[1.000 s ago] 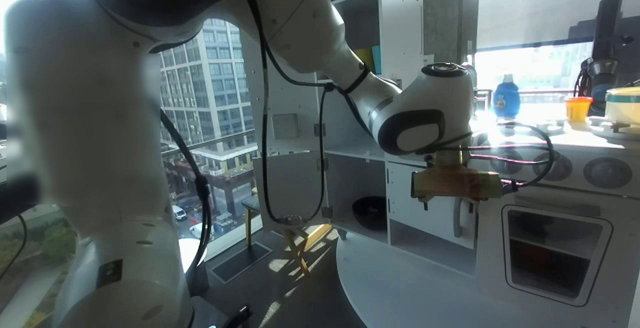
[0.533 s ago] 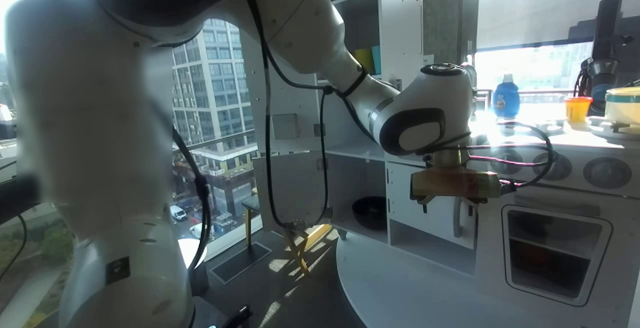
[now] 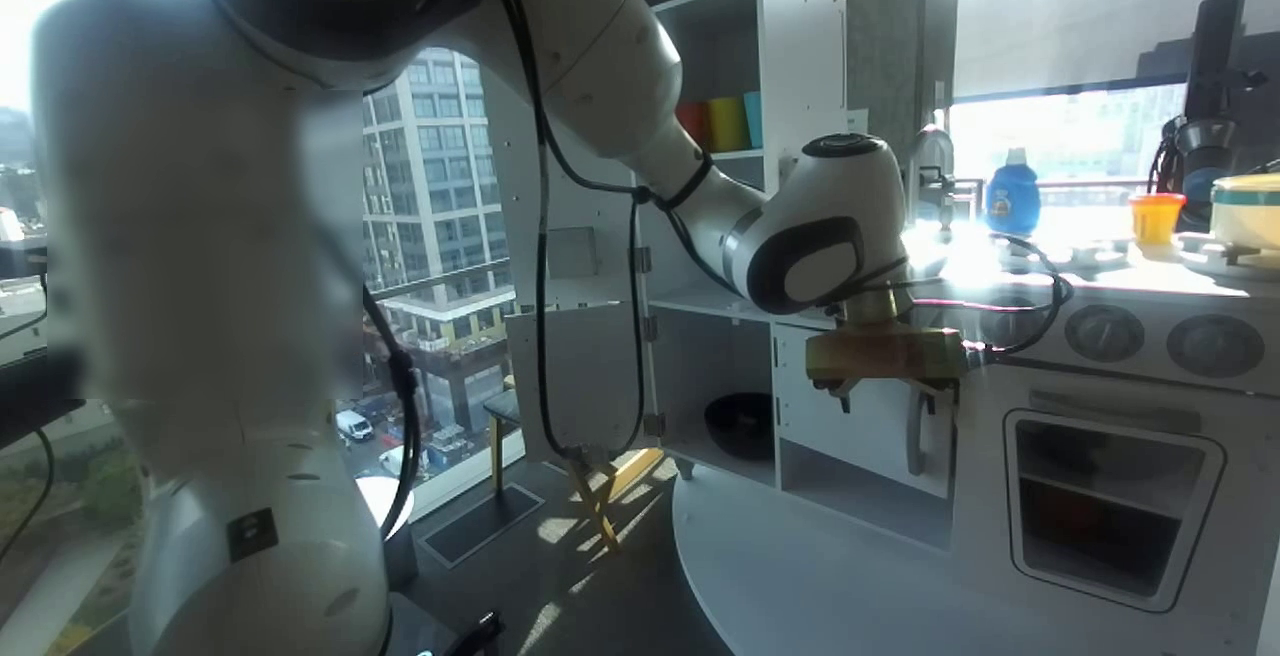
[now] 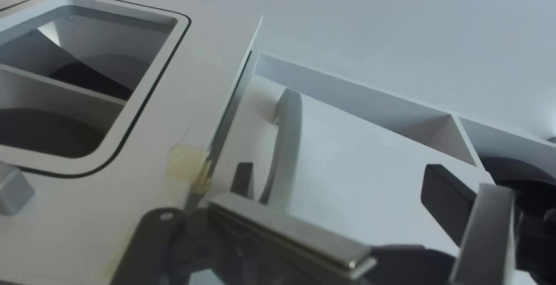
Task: Open all the cabinet doors
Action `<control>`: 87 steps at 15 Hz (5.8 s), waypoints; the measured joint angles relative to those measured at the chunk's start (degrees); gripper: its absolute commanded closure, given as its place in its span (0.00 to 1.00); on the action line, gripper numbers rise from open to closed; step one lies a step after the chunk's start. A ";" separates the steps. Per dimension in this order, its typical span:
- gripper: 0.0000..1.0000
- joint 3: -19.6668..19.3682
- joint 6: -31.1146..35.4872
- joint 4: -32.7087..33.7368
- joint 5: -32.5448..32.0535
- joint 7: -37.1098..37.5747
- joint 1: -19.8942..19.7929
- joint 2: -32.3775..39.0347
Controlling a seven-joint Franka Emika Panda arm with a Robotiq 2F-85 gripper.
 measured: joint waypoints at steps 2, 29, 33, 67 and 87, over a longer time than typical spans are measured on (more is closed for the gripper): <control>0.00 0.01 -0.05 -0.06 -1.43 1.26 0.24 0.42; 0.00 -2.96 -30.58 0.29 -30.99 34.20 -0.26 -17.73; 0.00 -1.55 -33.31 3.28 -28.49 46.75 0.52 -17.65; 0.00 -0.96 -31.76 24.37 -13.05 16.72 1.56 6.25; 0.00 -0.45 -46.38 17.20 -14.59 7.09 1.00 1.80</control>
